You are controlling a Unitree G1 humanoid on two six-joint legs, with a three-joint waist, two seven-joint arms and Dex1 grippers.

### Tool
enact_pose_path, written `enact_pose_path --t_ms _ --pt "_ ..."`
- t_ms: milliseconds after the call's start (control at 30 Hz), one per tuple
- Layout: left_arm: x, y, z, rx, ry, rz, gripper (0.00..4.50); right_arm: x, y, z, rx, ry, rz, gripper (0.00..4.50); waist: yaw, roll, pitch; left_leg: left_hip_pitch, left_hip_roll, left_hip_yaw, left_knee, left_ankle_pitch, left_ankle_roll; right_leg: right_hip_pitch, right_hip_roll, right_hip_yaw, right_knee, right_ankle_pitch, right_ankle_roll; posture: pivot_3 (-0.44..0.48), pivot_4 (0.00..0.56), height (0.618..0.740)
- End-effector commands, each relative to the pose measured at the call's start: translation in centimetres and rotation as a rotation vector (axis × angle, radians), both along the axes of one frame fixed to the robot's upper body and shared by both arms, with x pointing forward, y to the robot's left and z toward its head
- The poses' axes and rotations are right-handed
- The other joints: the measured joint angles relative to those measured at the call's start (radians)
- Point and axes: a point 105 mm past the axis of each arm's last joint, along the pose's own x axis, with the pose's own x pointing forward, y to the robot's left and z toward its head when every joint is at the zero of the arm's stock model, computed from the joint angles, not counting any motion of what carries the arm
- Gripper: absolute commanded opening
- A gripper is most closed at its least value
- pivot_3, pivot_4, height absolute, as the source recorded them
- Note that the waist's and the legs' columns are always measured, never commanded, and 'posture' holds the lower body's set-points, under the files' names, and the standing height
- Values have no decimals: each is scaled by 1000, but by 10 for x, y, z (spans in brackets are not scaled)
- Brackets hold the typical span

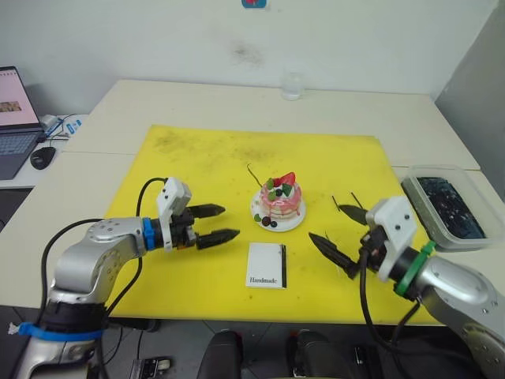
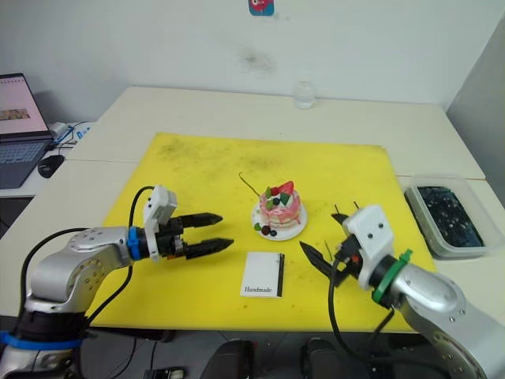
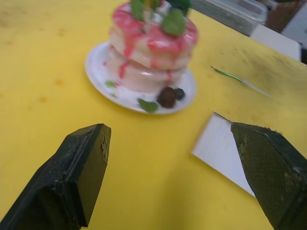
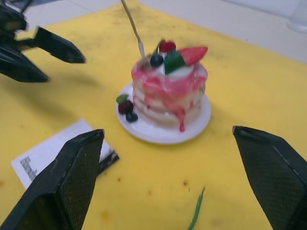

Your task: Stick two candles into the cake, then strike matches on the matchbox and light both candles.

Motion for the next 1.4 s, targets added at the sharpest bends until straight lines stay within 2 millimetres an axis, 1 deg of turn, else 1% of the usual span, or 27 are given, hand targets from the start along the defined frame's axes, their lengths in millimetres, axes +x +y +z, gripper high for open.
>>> enact_pose_path --t_ms 33,100,167,267,400,633,733,800,900,1067,1100,1233,1333,1400 --pt "-26 -21 6 14 -31 -179 4462 -6 -9 -5 -46 -41 -70 4500 -1 0 0 0 0 0 0 0 0 0 0 0 0 0 0 0 150 740" --pt "-38 -31 3 34 -49 -251 4462 -8 -14 -17 -55 -11 -126 4500 -3 0 0 1 0 2 1 0 0 1 0 2 0 0 0 0 150 740" --pt "-44 -40 3 35 -74 -293 4462 -8 -18 -26 -65 0 -166 4500 -3 0 0 4 0 2 1 0 0 2 -1 2 0 -2 -4 0 150 740" --pt "-46 -50 6 9 -95 -317 4462 -6 -19 -38 -55 18 -215 4500 -4 0 0 6 1 2 0 0 0 3 -1 2 1 -2 -5 0 150 740" --pt "-48 -62 11 -30 -117 -356 4462 -4 -13 -44 -37 31 -213 4500 -4 0 0 6 0 2 0 0 0 2 -1 2 1 -2 -5 0 150 740" --pt "-51 -72 13 -49 -135 -383 4462 4 -13 -63 -4 98 -286 4500 -4 0 0 5 0 2 -1 0 0 2 0 2 1 -1 -3 0 150 740" --pt "-54 -75 12 -47 -138 -392 4500 5 -14 -71 -6 131 -311 3901 -4 0 0 5 1 2 -1 0 0 2 1 2 1 -1 -3 0 150 740" --pt "-54 -76 12 -49 -141 -391 4500 4 -13 -73 -7 140 -309 3231 -4 0 0 5 1 2 -1 0 0 2 1 1 1 -1 -3 0 150 740" --pt "-53 -78 13 -56 -142 -383 4500 3 -10 -72 5 147 -295 2053 -4 0 0 6 0 2 -1 0 0 2 0 2 1 -2 -4 0 150 740" --pt "-52 -78 13 -55 -138 -376 4500 4 -4 -66 36 155 -276 216 -4 0 0 6 0 2 -1 0 0 2 0 2 1 -3 -5 0 150 740" --pt "-53 -78 13 -54 -137 -376 4500 4 -4 -64 35 153 -272 26 -4 0 0 6 0 2 -1 0 0 2 0 2 1 -2 -5 0 150 740" --pt "-58 -78 13 -63 -114 -401 4500 4 -6 -49 74 142 -261 26 -4 0 0 6 0 2 -1 0 0 2 0 2 1 -2 -4 0 150 740" --pt "-62 -79 14 -64 -107 -431 4500 1 -8 -37 73 128 -227 26 -4 0 0 6 0 2 -1 0 0 2 0 2 1 -1 -2 0 150 740" --pt "-64 -84 16 -75 -110 -459 4500 -6 -23 -26 10 113 -176 26 -4 1 0 5 0 2 -1 0 0 2 0 1 1 -1 -2 0 150 740"
